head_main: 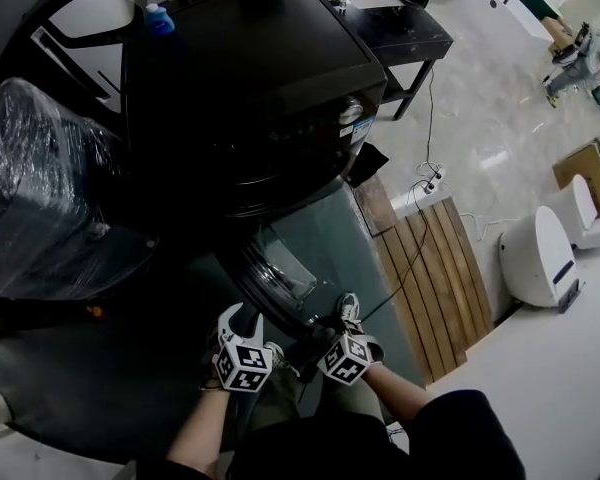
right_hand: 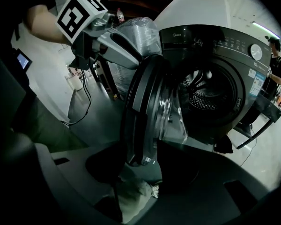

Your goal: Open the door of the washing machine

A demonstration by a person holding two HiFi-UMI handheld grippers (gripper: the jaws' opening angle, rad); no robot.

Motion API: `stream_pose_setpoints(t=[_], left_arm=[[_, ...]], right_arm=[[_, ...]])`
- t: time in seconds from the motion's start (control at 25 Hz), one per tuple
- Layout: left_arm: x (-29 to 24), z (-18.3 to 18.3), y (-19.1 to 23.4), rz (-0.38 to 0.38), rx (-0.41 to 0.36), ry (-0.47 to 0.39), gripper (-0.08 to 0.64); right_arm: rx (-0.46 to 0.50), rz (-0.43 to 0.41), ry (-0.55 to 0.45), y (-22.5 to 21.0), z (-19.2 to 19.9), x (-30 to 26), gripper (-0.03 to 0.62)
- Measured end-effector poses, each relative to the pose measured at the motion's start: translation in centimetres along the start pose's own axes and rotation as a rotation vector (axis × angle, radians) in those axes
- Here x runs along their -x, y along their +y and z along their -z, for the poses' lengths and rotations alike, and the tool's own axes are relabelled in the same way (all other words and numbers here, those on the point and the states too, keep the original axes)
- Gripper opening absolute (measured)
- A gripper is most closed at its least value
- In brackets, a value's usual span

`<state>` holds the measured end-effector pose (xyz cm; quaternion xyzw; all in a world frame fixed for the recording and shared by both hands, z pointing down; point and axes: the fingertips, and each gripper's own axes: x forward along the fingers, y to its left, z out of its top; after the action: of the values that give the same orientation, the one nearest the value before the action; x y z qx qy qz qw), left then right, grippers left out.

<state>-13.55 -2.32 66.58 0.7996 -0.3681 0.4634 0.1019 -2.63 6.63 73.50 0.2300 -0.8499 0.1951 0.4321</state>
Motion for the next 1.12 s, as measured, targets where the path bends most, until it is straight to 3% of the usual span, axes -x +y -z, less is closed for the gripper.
stream_pose_setpoints(t=[0.28, 0.36, 0.52, 0.88, 1.12], left_arm=[[3.0, 5.2, 2.4, 0.037, 0.383, -0.049, 0.152], [3.9, 6.5, 3.5, 0.019, 0.443, -0.061, 0.152], [5.3, 9.2, 5.7, -0.03, 0.459, -0.054, 0.147], [7.8, 15.2, 12.0, -0.11, 0.595, -0.076, 0.144], [8.9, 18.5, 17.1, -0.187, 0.614, -0.081, 0.138]], right_arm=[[0.034, -0.003, 0.0, 3.7, -1.2, 0.3, 0.207], [0.04, 0.002, -0.007, 4.4, -1.9, 0.4, 0.207], [0.045, 0.017, -0.033, 5.6, -3.8, 0.5, 0.206], [0.077, 0.03, -0.063, 8.4, -8.1, 0.1, 0.206], [0.103, 0.034, -0.074, 9.9, -10.8, -0.5, 0.204]])
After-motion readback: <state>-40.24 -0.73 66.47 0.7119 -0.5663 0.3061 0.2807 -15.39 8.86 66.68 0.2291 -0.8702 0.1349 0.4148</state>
